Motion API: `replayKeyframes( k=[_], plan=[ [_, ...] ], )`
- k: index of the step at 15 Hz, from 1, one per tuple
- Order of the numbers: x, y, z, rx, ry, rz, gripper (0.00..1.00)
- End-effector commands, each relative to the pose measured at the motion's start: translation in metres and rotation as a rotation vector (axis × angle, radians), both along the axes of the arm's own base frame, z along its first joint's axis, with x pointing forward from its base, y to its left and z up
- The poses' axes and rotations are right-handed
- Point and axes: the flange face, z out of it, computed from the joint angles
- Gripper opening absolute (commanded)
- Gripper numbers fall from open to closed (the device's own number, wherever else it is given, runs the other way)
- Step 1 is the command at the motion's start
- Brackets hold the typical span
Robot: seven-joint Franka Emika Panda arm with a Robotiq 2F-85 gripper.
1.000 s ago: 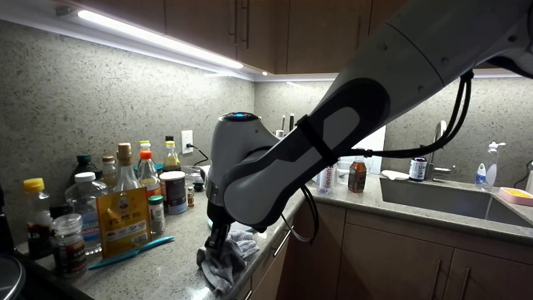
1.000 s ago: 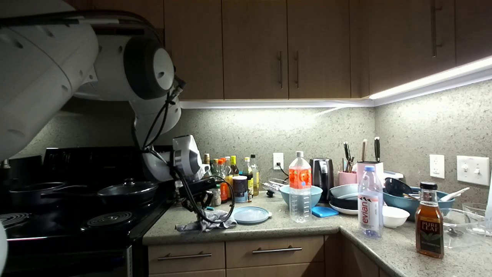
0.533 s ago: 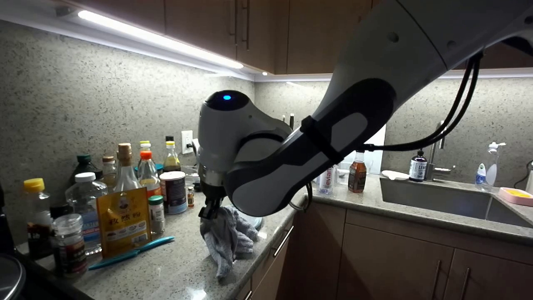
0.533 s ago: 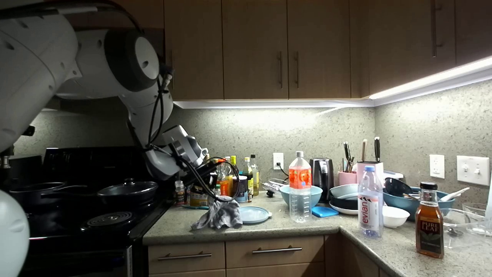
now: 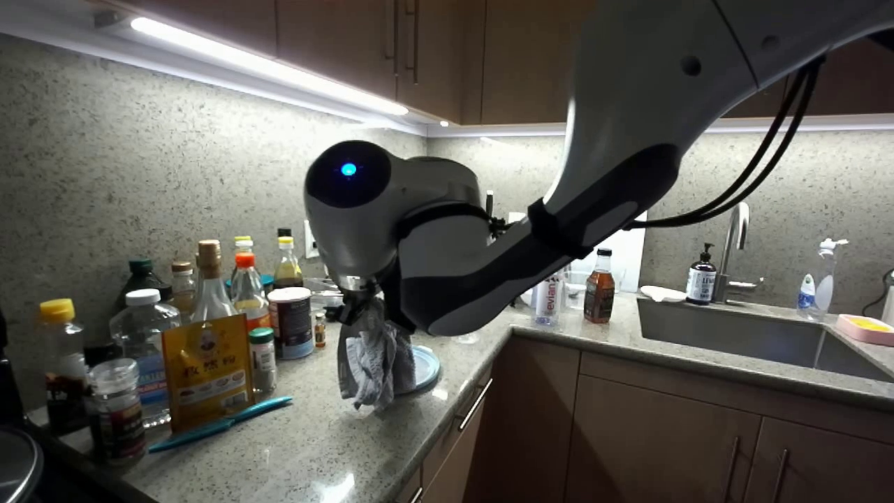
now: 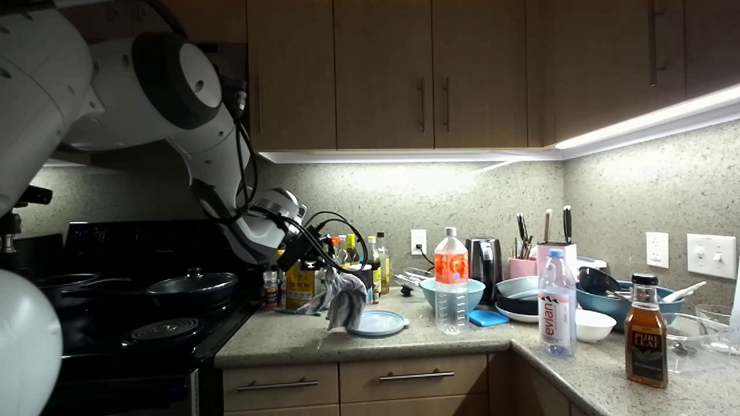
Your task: Put the towel on the white lid, move the towel to the left and right
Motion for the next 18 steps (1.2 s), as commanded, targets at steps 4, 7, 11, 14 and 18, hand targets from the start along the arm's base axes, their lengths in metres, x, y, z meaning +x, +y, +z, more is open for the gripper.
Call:
replayKeyframes(
  k=[4, 7, 11, 14, 18],
  plan=[
    [-0.01, -0.004, -0.003, -0.139, -0.139, -0.183, 0.03],
    [-0.017, -0.001, -0.018, -0.113, -0.068, -0.191, 0.03],
    [-0.023, -0.001, -0.057, 0.081, 0.058, -0.085, 0.03],
    [-0.026, -0.011, -0.084, 0.213, 0.134, -0.012, 0.03],
    [-0.021, -0.028, -0.099, 0.294, 0.184, -0.034, 0.03]
  ],
)
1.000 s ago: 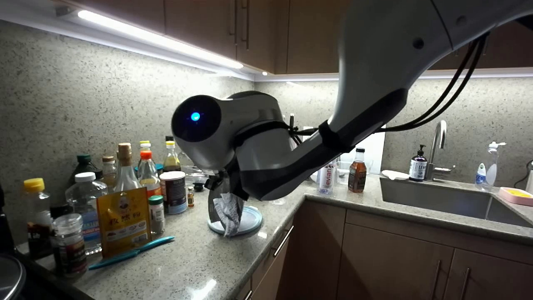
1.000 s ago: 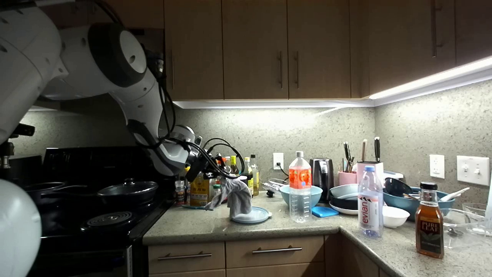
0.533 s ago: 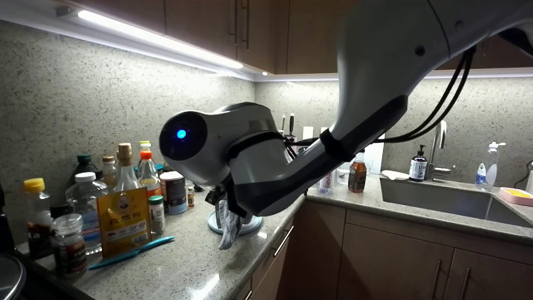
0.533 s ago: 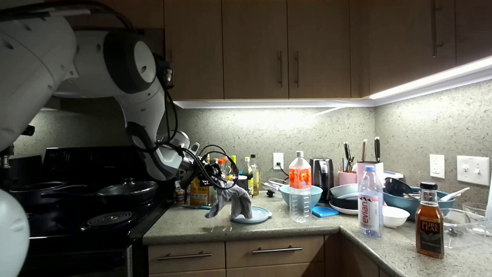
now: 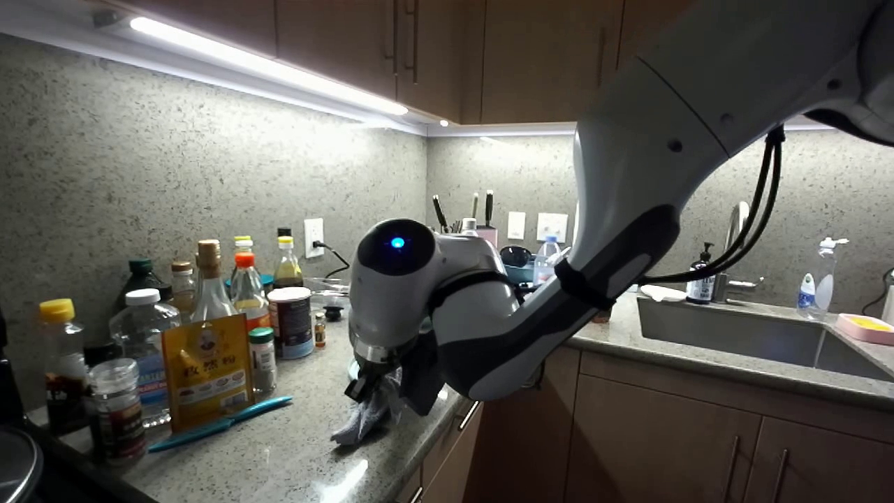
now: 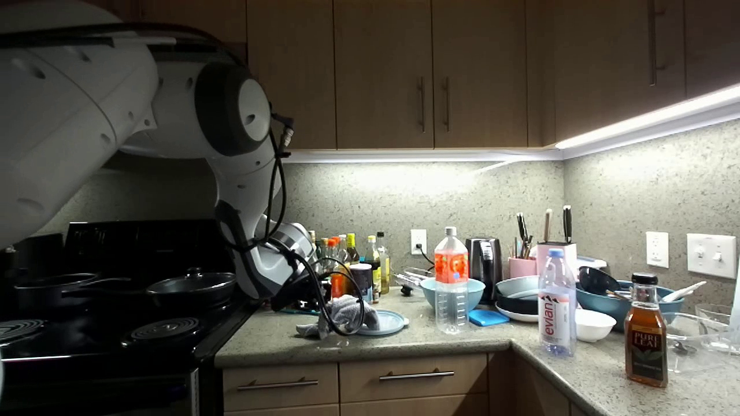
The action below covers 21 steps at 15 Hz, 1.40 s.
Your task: Put the towel on the white lid, move the towel to the left and right
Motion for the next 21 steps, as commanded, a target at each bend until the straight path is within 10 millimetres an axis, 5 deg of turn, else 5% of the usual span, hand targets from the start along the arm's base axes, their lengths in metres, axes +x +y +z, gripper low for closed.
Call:
replayKeyframes(
  k=[1, 13, 18, 21],
  plan=[
    [0.005, -0.014, 0.0, 0.023, 0.012, -0.032, 0.03],
    [0.045, -0.049, 0.038, 0.022, -0.238, -0.186, 0.03],
    [0.047, -0.057, 0.021, 0.014, -0.255, -0.221, 0.03],
    [0.043, -0.056, -0.009, 0.013, -0.177, -0.22, 0.03]
  ],
)
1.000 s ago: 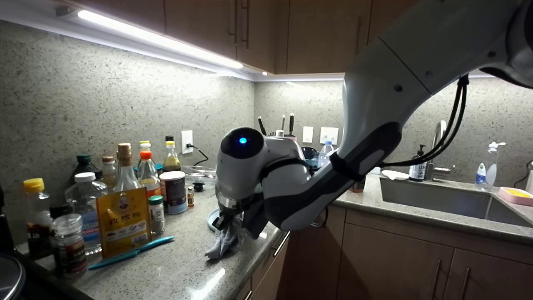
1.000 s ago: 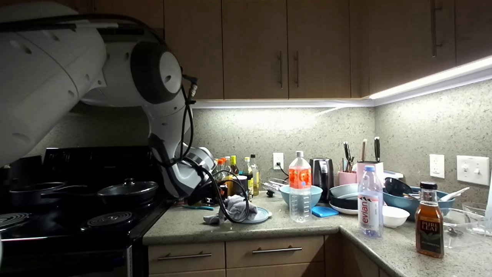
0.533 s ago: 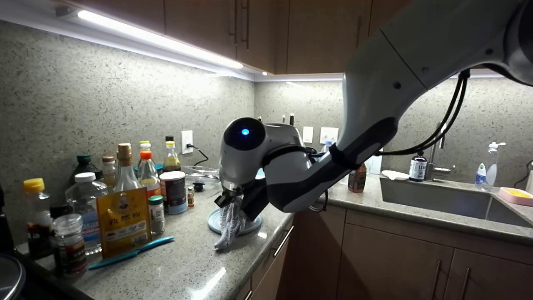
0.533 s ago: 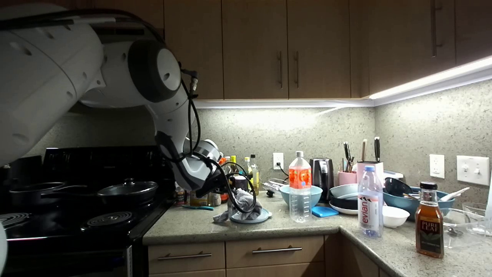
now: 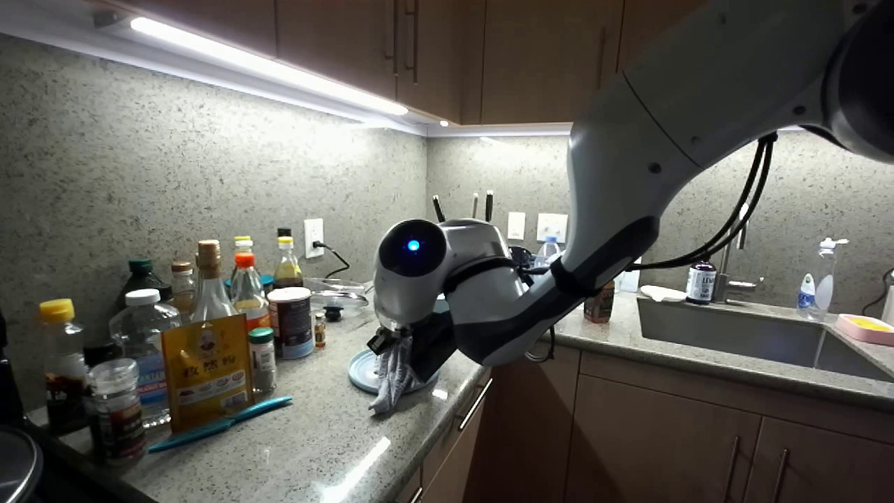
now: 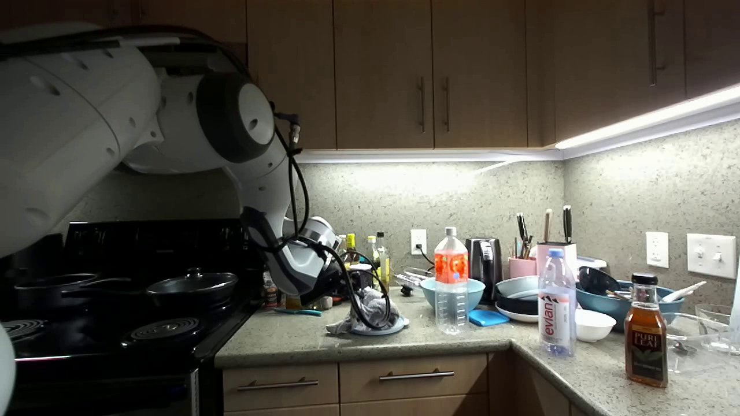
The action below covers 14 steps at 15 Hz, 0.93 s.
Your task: Put the towel on the white lid, move the towel to the left and right
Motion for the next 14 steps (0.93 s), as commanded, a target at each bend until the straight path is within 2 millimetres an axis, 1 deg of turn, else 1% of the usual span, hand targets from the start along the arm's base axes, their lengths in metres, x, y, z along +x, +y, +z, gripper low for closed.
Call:
replayKeyframes(
  k=[1, 3, 5, 7, 8, 14],
  plan=[
    [-0.002, 0.004, -0.03, 0.012, 0.054, 0.002, 0.03],
    [-0.003, 0.007, -0.044, 0.043, 0.083, 0.021, 0.03],
    [-0.003, 0.012, -0.049, 0.083, 0.094, 0.032, 0.03],
    [0.0, 0.018, -0.044, 0.118, 0.092, 0.035, 0.03],
    [0.003, 0.02, -0.038, 0.132, 0.084, 0.033, 0.03],
    [0.033, 0.022, -0.008, 0.129, -0.011, -0.016, 0.03]
  ],
)
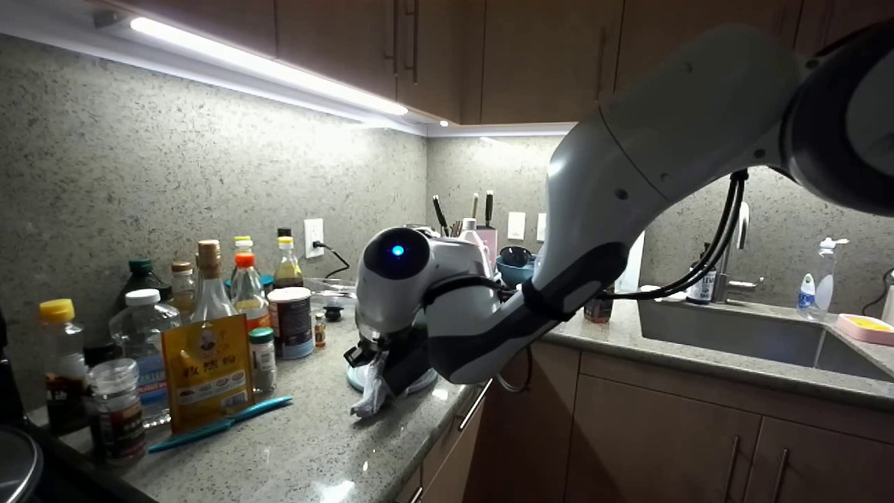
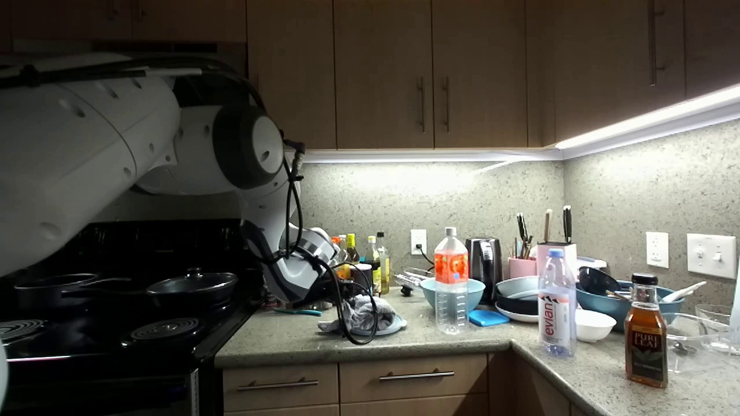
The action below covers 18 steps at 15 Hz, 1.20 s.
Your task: Put the towel on the white lid, move the towel to the left and right
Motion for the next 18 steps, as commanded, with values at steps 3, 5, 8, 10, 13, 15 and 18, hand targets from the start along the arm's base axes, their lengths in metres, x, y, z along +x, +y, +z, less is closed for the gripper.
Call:
replayKeyframes(
  k=[3, 5, 8, 10, 13, 15, 18],
  plan=[
    [0.03, -0.009, 0.014, -0.045, -0.063, -0.027, 0.03],
    [0.039, -0.021, 0.008, -0.085, -0.064, -0.073, 0.03],
    [0.047, -0.034, -0.008, -0.138, -0.034, -0.138, 0.03],
    [0.049, -0.037, -0.021, -0.136, -0.002, -0.159, 0.03],
    [0.045, -0.032, -0.039, -0.105, 0.069, -0.119, 0.03],
    [0.038, -0.021, -0.048, -0.04, 0.127, -0.033, 0.03],
    [0.03, 0.001, -0.047, 0.054, 0.152, 0.074, 0.03]
  ],
)
